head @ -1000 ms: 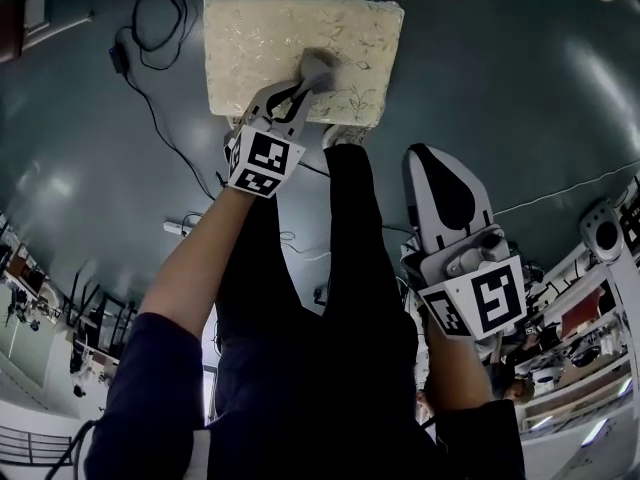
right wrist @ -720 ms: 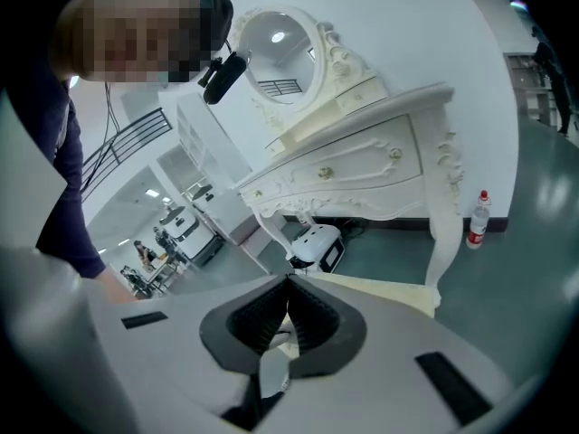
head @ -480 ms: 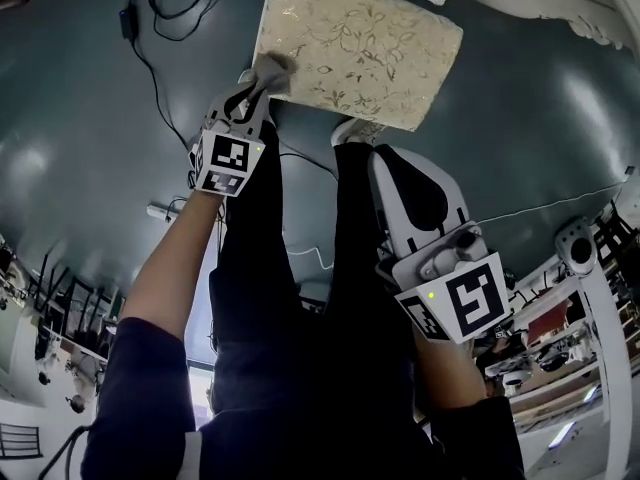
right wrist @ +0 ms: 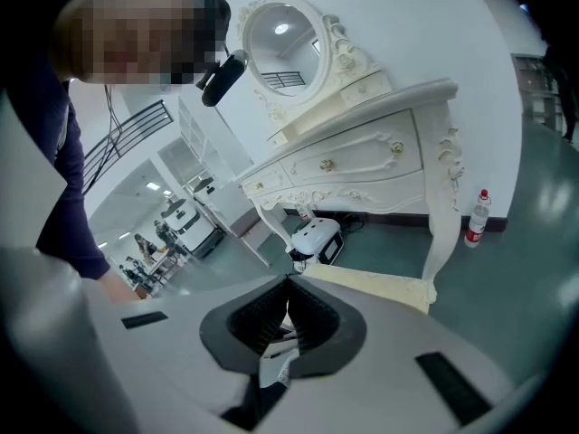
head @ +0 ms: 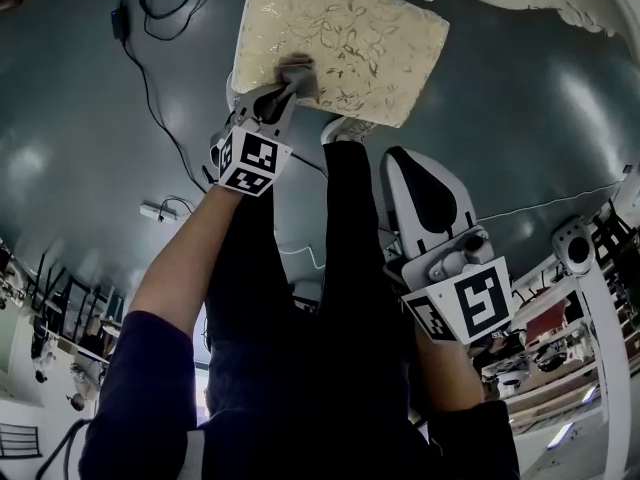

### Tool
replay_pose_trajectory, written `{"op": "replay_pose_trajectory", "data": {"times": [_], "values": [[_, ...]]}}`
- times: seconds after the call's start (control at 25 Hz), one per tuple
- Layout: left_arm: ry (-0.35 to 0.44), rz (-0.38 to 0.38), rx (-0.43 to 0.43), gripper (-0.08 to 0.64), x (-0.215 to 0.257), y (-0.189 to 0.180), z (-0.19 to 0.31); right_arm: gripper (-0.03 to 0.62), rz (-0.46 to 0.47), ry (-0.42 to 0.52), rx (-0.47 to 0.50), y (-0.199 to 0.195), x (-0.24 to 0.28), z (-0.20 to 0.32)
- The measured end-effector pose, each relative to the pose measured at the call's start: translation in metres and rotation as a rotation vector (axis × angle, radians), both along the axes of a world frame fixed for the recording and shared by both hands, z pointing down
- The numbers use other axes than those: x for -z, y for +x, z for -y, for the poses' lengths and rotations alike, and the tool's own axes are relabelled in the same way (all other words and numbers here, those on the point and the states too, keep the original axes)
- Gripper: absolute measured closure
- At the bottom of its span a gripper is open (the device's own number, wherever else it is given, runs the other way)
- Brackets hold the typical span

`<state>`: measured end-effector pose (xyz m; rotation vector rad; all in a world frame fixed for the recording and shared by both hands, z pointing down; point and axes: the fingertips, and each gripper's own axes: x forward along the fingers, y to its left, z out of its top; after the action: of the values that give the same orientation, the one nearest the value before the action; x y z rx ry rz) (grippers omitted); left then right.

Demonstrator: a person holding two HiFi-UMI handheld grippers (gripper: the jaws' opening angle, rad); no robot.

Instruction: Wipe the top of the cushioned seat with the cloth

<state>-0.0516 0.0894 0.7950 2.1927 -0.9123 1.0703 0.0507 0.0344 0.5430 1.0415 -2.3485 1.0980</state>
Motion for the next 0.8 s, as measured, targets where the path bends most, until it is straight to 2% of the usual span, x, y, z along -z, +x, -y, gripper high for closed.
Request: {"op": "replay_pose_trajectory", "data": {"times": [0.16, 0.56, 0.8], "values": [[-0.008, -0.018, -0.038, 0.532, -0.004, 0.042, -0.001, 0.567, -0.003, -0.008, -0.040, 0.036, -0.007, -0.003], [-0.018, -0.057, -0.204, 0.532, 0.001, 0.144, -0.010, 0.566, 0.002, -0.019, -0.167, 0.123, -0.012, -0.011], [-0.029, -0.072, -0.280, 0.532, 0.000, 0.185, -0.015, 0.566, 0.001, -0.022, -0.223, 0.160, -0.015, -0.016]]}}
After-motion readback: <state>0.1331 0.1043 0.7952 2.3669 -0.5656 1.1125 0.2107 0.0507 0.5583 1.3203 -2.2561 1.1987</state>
